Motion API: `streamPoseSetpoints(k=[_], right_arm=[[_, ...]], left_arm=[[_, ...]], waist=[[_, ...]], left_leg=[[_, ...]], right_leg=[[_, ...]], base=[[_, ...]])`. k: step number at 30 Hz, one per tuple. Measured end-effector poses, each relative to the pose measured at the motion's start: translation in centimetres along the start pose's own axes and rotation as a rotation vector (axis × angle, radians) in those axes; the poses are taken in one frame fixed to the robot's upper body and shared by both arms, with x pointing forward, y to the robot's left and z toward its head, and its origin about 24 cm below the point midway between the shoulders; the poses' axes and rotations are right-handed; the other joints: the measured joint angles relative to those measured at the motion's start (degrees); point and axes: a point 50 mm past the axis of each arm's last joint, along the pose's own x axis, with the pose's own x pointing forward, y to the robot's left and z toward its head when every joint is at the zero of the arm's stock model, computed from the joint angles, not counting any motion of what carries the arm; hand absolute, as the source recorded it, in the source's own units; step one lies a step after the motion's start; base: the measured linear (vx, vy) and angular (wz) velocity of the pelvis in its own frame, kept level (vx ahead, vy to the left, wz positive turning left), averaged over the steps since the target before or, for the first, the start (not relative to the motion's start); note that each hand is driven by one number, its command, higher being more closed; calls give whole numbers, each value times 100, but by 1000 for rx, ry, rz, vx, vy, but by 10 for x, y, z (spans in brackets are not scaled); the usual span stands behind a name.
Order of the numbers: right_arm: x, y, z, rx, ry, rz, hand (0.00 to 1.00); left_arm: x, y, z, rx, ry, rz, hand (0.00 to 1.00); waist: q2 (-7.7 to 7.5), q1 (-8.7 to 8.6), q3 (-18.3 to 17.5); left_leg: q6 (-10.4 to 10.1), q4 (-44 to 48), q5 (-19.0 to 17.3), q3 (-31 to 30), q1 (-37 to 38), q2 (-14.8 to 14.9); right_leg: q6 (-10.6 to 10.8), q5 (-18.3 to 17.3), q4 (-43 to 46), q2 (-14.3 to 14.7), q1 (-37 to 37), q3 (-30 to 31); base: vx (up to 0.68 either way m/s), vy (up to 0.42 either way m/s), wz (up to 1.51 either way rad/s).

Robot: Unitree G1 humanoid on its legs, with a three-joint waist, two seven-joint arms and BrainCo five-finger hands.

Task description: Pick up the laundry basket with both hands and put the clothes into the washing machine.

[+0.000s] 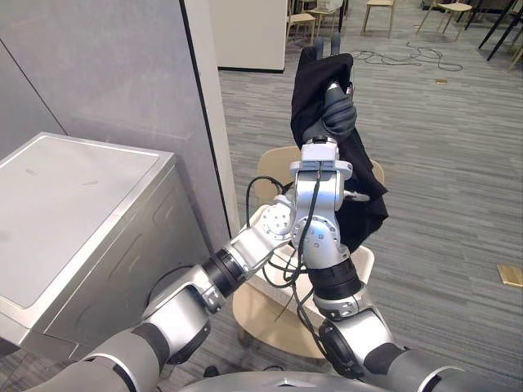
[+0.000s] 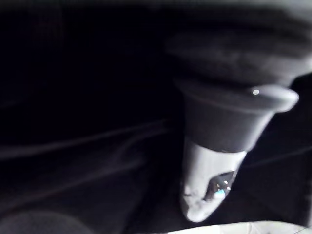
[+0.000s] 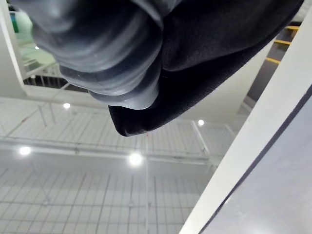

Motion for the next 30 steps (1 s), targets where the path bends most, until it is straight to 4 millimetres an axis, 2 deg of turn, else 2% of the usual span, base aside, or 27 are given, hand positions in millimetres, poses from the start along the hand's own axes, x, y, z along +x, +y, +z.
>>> streamPoseSetpoints(k=[5, 6, 13, 17, 24, 29, 30], right_arm=[[-2, -1, -1, 1, 5, -5, 100], [-2, 0, -2, 2, 7, -3, 100], [-5, 4, -6, 14, 23, 13, 100], [-8, 17, 0, 53, 0, 64, 100], [-9, 18, -2, 71, 1, 57, 100], [-16, 11, -1, 79, 1, 20, 100], [-18, 10, 0, 81, 0, 16, 0]], left_arm=[[-2, -11, -7, 34, 30, -48, 0], [-2, -12, -7, 36, 31, -52, 100], [-3, -14, -7, 36, 31, -53, 100], [-2, -14, 2, 14, -8, -33, 100], [-2, -14, 6, -32, -15, -33, 100], [-5, -15, 2, -45, -3, -31, 100], [-7, -16, 2, -52, -5, -29, 100]], waist=[[9, -44, -7], [9, -47, -7], [-1, -76, -58], [-1, -92, -66], [-13, -112, -126], [-79, -77, -227], [-92, -71, -235]], left_leg=[[4, 0, 3, 21, 3, -32], [6, 0, 4, 23, 3, -31], [17, -1, 13, 90, -1, -38], [17, -1, 13, 93, -4, -63], [24, -2, 18, 56, -4, -71], [28, -2, 22, 13, -6, -73], [28, -2, 22, 11, -8, -73]], right_leg=[[29, 9, -2, -41, -4, 11], [29, 9, -1, -41, -4, 11], [77, 4, -27, -56, -51, 31], [58, 35, -29, -85, -51, 28], [61, 35, -32, -92, -25, -5], [62, 34, -40, -92, -7, -23], [62, 34, -39, -92, -7, -23]], base=[[-7, 0, 0], [-60, -5, 0], [-41, -2, -2], [0, 0, 0], [-15, -4, 2], [-12, -3, 1], [0, 0, 0]])
